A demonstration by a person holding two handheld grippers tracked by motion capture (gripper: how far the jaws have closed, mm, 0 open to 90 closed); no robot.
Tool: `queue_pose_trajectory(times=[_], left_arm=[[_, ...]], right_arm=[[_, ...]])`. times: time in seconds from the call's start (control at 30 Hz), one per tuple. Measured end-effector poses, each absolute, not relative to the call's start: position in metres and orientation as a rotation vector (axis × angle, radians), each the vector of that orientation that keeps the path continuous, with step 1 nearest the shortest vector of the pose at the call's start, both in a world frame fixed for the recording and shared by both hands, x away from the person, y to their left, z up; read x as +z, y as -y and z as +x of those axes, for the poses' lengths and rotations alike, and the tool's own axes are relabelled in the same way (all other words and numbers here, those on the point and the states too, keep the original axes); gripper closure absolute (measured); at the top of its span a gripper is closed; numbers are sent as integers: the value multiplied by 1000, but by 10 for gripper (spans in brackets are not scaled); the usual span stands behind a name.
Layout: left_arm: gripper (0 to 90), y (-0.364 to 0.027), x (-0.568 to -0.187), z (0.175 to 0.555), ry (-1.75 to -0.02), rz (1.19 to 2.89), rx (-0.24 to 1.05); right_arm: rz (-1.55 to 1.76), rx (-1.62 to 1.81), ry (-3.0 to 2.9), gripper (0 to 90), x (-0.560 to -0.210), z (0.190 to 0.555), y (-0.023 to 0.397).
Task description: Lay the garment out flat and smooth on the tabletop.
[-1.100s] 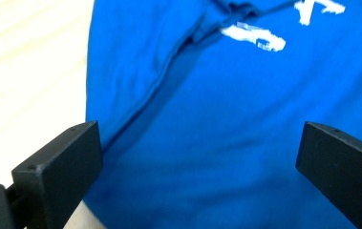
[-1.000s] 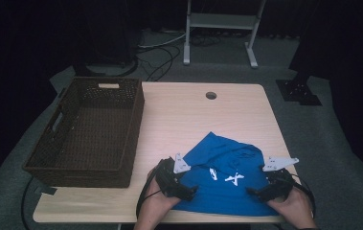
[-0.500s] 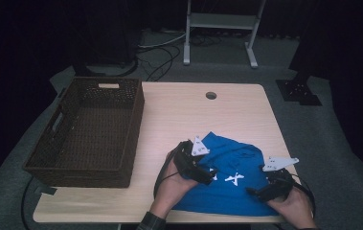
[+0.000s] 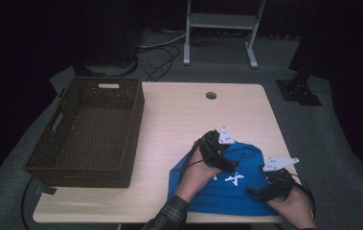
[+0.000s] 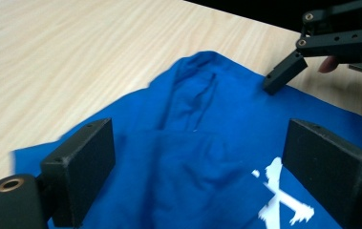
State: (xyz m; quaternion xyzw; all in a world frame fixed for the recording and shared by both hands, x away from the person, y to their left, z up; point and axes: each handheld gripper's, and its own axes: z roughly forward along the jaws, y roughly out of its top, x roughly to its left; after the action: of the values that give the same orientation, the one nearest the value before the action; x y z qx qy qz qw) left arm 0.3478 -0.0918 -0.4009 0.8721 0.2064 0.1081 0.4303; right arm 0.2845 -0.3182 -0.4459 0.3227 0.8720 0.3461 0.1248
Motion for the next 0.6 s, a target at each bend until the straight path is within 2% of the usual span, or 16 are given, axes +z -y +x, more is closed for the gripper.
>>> queue_pose_trajectory(times=[0.27,0.47,0.6], left_arm=[[271,105,-418,346,-511,2209,219],[476,106,-422,346,-495,2227,209],[538,109,-427,347,-494,2255,197]], right_arm=[[940,1009,-2541,0,-446,285,318],[943,1009,-2541,0,-446,284,318],[941,1009,-2540,0,-446,285,318]])
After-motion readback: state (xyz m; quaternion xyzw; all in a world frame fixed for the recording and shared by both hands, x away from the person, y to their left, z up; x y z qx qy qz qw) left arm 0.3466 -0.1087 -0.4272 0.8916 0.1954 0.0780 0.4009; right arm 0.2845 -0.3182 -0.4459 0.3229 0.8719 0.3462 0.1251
